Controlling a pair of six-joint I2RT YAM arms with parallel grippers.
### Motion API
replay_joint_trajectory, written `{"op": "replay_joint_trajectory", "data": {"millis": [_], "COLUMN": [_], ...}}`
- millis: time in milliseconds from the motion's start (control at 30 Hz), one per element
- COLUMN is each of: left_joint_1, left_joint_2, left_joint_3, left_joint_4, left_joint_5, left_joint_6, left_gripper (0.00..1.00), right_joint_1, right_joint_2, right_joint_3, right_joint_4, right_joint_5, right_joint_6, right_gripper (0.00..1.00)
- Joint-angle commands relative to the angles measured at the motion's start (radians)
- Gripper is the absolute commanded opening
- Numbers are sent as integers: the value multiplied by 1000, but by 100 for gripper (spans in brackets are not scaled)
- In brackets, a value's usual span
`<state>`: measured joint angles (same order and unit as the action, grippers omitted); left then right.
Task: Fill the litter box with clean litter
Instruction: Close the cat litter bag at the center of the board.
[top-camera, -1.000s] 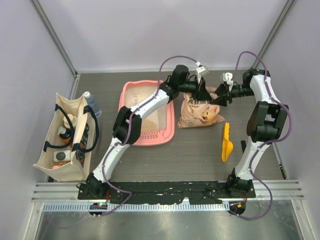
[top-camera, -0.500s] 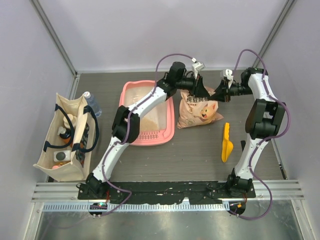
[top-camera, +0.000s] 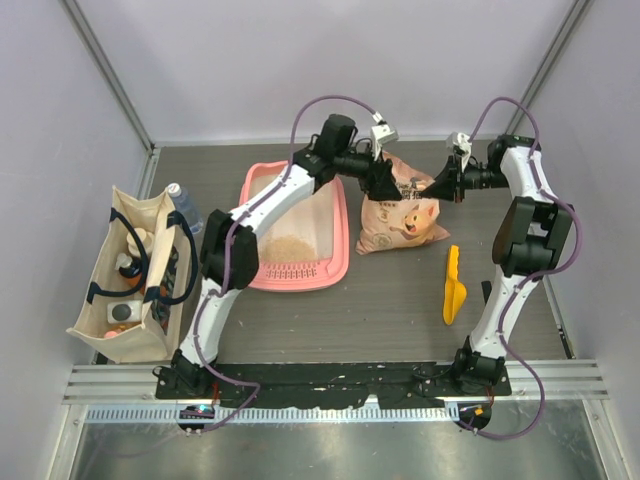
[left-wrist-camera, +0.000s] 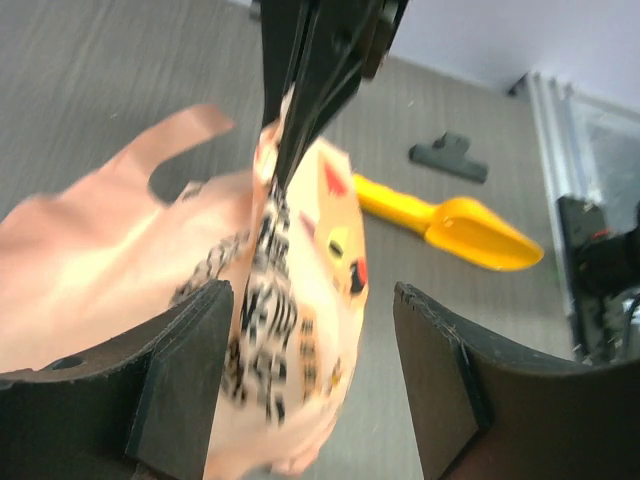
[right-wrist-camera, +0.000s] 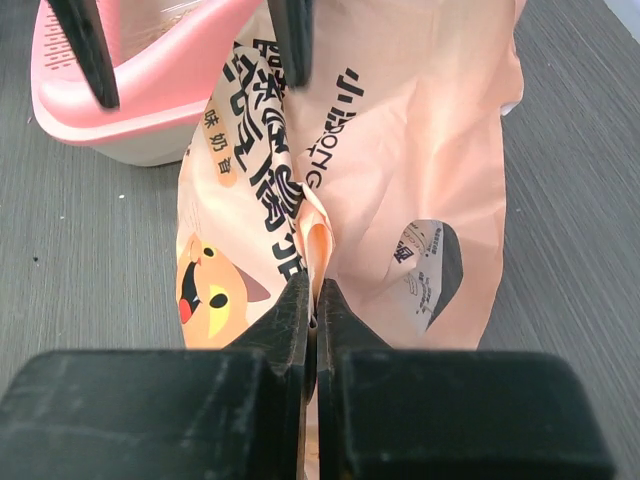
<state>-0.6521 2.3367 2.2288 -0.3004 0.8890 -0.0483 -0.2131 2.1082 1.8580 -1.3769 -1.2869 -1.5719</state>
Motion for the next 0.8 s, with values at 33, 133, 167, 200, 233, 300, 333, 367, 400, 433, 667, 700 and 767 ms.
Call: {"op": "replay_joint_trajectory", "data": {"millis": [33,133,167,200,233,300,333,367,400,433,667,700,767], "left_joint_1": [11,14,14,14,14,11,9,15,31,70,129,126,121], "left_joint_2": [-192,-208,-215,-240,-249,-260,-261,-266,-261,-249,-217,-215,-191], "left_joint_3": [-178,-176,-188,-237,-265,-314,-334,-360,-385,-365,-326,-328,-314], "left_joint_4": [-63,-169,-163,-110,-85,-28,48,146,267,270,268,273,264], "left_joint_5": [-81,-96,-107,-126,-130,-190,-275,-354,-404,-388,-222,-213,-150], "left_joint_6": [402,566,588,603,626,718,682,509,416,334,-194,-197,-209], "left_gripper": [68,66,65,64,64,62,61,61,65,65,90,86,77], "right_joint_1": [-51,-58,-60,-58,-58,-58,-58,-58,-58,-60,-65,-63,-65], "right_joint_2": [-143,-168,-174,-178,-186,-186,-191,-192,-192,-189,-175,-172,-163], "right_joint_3": [-20,-29,-33,-34,-39,-36,-34,-33,-28,-25,0,10,27], "right_joint_4": [-126,-126,-126,-126,-126,-126,-126,-126,-126,-126,-129,-129,-129], "right_joint_5": [-40,-25,-23,-14,-11,0,4,11,17,24,17,18,24], "right_joint_6": [61,96,101,102,102,107,107,105,104,111,154,158,182], "right_gripper": [2,2,2,2,2,2,2,2,2,2,2,2,2]}}
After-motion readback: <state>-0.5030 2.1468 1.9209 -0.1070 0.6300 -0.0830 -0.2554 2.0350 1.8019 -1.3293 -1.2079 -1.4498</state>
